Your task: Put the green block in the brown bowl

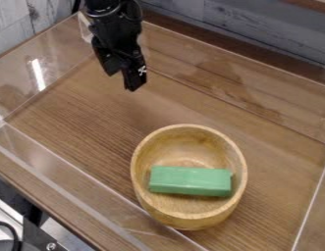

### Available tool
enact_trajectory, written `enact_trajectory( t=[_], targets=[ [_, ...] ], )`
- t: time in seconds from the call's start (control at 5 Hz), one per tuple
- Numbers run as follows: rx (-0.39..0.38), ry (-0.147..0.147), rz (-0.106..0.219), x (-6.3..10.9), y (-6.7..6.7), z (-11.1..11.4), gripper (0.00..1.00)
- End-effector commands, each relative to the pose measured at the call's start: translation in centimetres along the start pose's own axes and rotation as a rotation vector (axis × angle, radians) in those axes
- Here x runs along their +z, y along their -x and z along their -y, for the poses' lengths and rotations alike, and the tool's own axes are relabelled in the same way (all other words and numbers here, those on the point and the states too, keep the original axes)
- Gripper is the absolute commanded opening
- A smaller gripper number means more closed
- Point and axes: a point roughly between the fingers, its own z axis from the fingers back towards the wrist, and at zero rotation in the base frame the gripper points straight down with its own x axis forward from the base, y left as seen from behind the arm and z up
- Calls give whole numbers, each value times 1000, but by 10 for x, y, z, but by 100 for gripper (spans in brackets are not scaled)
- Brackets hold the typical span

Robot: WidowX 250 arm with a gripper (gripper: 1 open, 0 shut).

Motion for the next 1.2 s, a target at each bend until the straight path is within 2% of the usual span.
enact_trajectory(
  t=[0.0,0.6,1.0],
  targets=[
    [3,-30,45,14,-9,-9,100],
    [4,-11,33,14,-6,-6,100],
    [60,-38,59,32,-11,-26,100]
  ],
)
